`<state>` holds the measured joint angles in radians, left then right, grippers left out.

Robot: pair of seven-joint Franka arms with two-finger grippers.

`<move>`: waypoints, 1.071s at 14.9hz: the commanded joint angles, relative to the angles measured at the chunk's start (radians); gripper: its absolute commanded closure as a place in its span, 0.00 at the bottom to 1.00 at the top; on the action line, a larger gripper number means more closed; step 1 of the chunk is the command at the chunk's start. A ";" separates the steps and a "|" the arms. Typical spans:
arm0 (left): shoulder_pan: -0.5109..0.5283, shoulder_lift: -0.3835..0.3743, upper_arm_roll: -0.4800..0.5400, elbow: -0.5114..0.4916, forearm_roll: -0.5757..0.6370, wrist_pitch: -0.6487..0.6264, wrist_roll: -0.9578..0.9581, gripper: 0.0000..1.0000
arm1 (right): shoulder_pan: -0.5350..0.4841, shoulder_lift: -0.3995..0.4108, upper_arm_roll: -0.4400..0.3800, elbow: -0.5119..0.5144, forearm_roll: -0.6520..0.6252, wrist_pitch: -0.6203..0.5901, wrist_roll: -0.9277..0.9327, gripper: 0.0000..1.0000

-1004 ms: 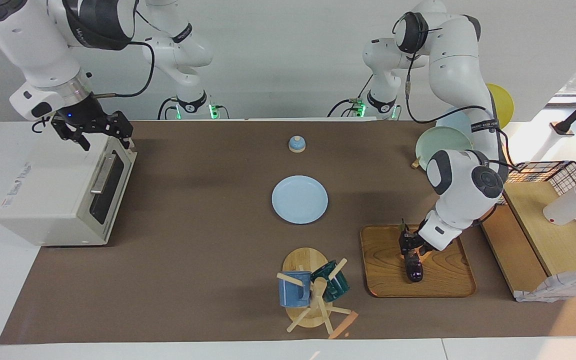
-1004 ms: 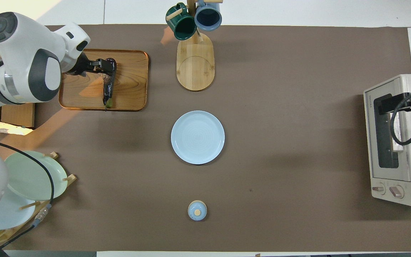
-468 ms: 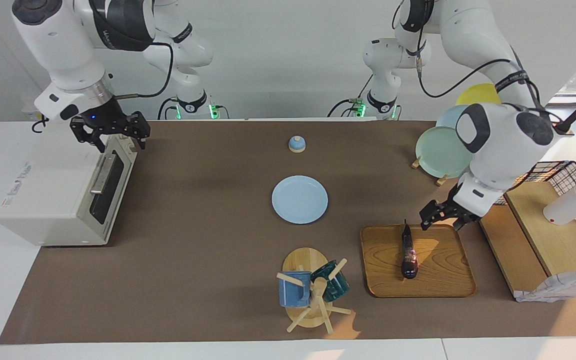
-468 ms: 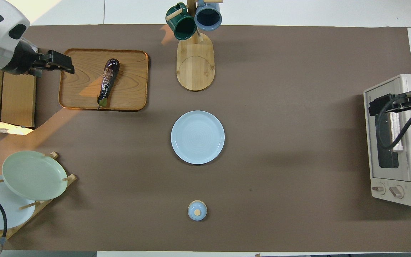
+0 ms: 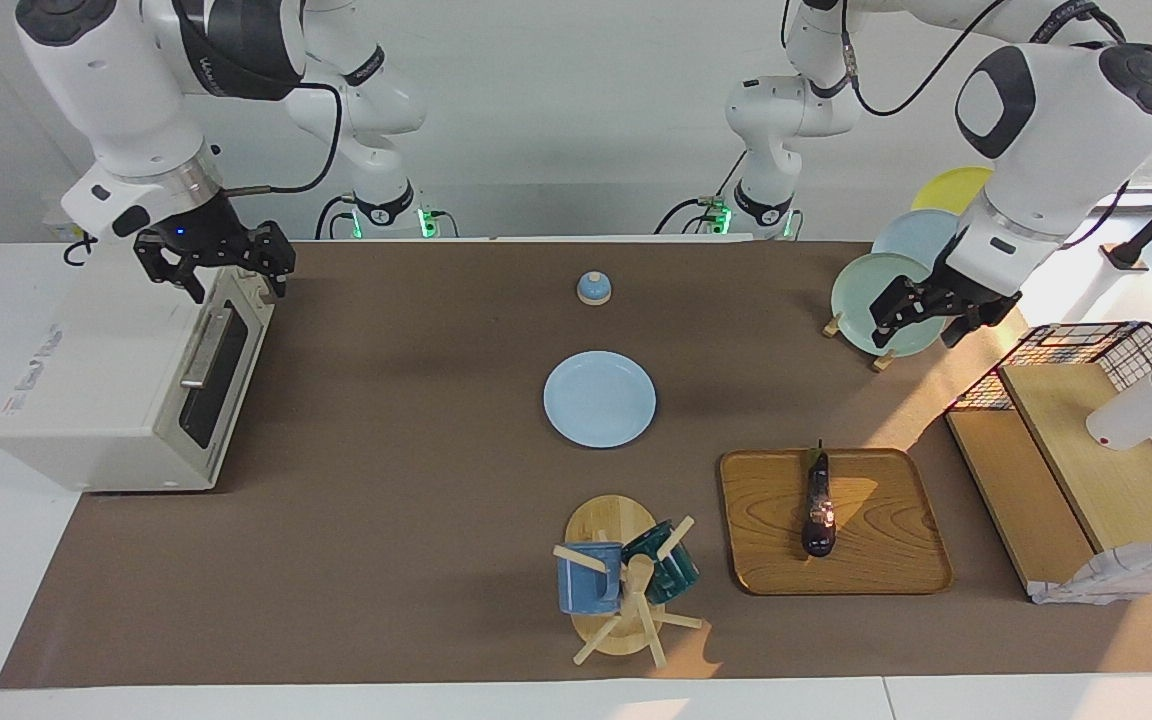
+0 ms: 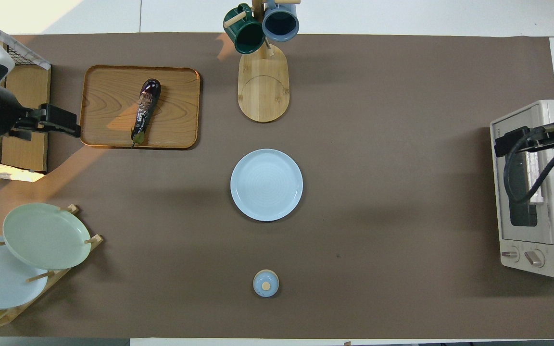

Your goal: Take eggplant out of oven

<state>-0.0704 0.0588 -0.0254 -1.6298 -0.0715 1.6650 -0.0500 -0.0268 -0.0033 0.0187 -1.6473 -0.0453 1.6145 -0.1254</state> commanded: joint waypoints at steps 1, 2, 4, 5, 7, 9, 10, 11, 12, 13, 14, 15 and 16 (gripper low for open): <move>-0.002 -0.095 -0.001 -0.145 0.019 0.010 -0.011 0.00 | -0.008 -0.012 0.004 -0.008 -0.005 -0.010 -0.008 0.00; -0.002 -0.103 -0.001 -0.157 0.021 0.006 -0.013 0.00 | -0.010 -0.012 0.004 -0.008 -0.007 -0.012 -0.008 0.00; -0.006 -0.105 -0.001 -0.162 0.022 -0.011 -0.013 0.00 | -0.010 -0.012 0.004 -0.008 -0.007 -0.010 -0.008 0.00; -0.008 -0.105 -0.002 -0.151 0.039 -0.025 -0.011 0.00 | -0.010 -0.012 0.004 -0.008 -0.007 -0.010 -0.010 0.00; -0.012 -0.114 -0.007 -0.124 0.058 -0.066 -0.013 0.00 | -0.010 -0.012 0.004 -0.008 -0.005 -0.010 -0.008 0.00; -0.005 -0.119 -0.014 -0.119 0.058 -0.097 -0.014 0.00 | -0.010 -0.012 0.004 -0.008 -0.005 -0.010 -0.008 0.00; -0.005 -0.116 -0.015 -0.108 0.058 -0.099 -0.014 0.00 | -0.010 -0.012 0.004 -0.008 -0.005 -0.010 -0.008 0.00; -0.005 -0.111 -0.015 -0.072 0.058 -0.109 -0.014 0.00 | -0.010 -0.012 0.004 -0.008 -0.007 -0.010 -0.008 0.00; -0.005 -0.102 -0.016 -0.050 0.058 -0.135 -0.014 0.00 | -0.010 -0.012 0.004 -0.008 -0.007 -0.010 -0.008 0.00; -0.003 -0.100 -0.016 -0.036 0.056 -0.157 -0.016 0.00 | -0.010 -0.012 0.004 -0.008 -0.007 -0.010 -0.008 0.00; -0.003 -0.100 -0.016 -0.035 0.055 -0.153 -0.017 0.00 | -0.010 -0.012 0.004 -0.006 -0.007 -0.010 -0.008 0.00; -0.003 -0.097 -0.018 -0.035 0.045 -0.137 -0.018 0.00 | -0.010 -0.012 0.004 -0.008 -0.005 -0.010 -0.010 0.00; -0.003 -0.097 -0.016 -0.033 0.042 -0.117 -0.018 0.00 | -0.010 -0.012 0.004 -0.008 -0.007 -0.012 -0.008 0.00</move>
<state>-0.0726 -0.0492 -0.0385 -1.6849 -0.0370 1.5467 -0.0507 -0.0286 -0.0033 0.0172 -1.6473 -0.0453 1.6143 -0.1254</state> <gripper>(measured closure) 0.000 0.000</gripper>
